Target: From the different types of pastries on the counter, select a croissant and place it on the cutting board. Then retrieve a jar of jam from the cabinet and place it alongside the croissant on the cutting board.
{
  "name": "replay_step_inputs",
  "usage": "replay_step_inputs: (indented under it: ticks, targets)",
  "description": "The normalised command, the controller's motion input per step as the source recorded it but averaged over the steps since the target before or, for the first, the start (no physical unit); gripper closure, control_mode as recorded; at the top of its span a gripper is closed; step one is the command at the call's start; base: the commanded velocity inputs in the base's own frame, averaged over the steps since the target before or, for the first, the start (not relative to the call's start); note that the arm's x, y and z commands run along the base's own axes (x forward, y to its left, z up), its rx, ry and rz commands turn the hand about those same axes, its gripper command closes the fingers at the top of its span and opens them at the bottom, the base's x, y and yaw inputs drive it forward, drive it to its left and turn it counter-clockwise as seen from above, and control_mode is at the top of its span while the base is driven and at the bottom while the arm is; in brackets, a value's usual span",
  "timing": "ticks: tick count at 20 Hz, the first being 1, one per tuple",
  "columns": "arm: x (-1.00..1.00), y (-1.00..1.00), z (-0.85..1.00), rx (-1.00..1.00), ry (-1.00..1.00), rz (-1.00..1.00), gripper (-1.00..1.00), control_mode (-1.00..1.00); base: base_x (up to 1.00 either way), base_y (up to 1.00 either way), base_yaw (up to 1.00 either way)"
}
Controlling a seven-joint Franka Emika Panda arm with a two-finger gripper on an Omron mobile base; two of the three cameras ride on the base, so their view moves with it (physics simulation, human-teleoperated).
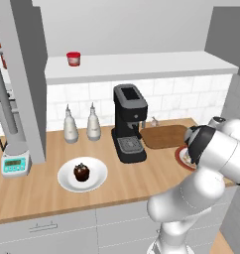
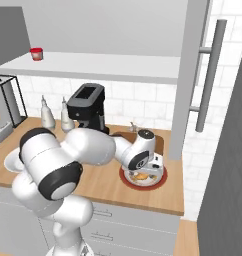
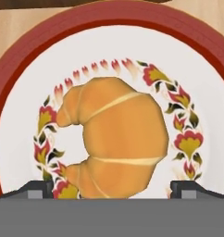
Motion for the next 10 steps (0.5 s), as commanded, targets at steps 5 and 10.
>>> replay_step_inputs:
  ticks: [5,10]
  targets:
    - [0.10,0.00,-0.03,0.00,0.00,0.00,-1.00,-1.00,0.00,0.00,0.00]
    - [0.13,0.00,-0.04,0.00,0.00,0.00,-1.00,-1.00,0.00,0.00,0.00]
